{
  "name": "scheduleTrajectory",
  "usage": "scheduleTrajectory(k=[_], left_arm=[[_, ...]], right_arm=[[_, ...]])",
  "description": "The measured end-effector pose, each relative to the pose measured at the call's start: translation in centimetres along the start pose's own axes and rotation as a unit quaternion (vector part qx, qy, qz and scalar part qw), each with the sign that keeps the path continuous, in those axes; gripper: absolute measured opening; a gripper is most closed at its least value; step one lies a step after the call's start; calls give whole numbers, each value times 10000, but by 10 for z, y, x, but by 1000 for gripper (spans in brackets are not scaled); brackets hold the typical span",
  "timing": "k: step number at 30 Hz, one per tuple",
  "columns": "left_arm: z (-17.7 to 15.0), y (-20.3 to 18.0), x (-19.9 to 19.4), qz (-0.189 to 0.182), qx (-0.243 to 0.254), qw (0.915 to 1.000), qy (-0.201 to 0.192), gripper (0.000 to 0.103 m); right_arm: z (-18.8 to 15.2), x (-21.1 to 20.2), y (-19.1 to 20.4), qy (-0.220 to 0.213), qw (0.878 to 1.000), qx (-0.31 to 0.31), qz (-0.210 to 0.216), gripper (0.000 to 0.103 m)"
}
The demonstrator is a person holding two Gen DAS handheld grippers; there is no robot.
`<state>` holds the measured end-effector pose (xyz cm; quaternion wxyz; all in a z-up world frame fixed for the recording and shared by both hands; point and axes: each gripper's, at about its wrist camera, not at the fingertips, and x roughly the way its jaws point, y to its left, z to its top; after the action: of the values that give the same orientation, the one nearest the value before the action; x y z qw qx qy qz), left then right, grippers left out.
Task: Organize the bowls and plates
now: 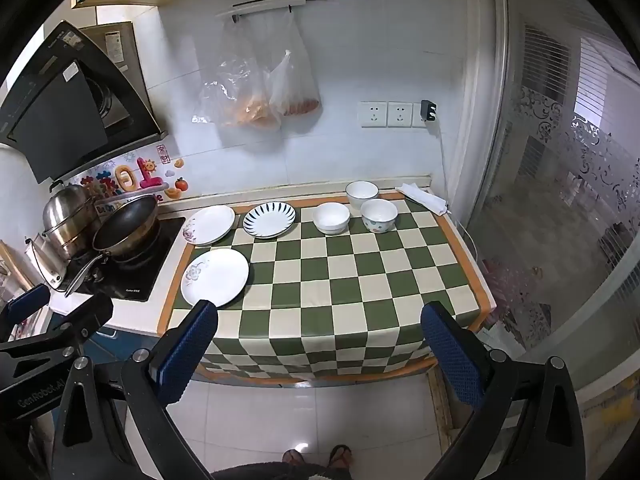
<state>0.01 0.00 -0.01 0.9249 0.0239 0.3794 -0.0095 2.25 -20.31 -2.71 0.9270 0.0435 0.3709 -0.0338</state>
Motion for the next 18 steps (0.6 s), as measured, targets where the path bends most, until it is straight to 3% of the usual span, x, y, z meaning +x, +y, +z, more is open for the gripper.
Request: scheduleTrajectory(k=[18], left_arm=[[-7, 1, 0, -45, -32, 10000, 39, 103]], right_arm=[[-2, 6, -6, 20, 10000, 82, 14, 103]])
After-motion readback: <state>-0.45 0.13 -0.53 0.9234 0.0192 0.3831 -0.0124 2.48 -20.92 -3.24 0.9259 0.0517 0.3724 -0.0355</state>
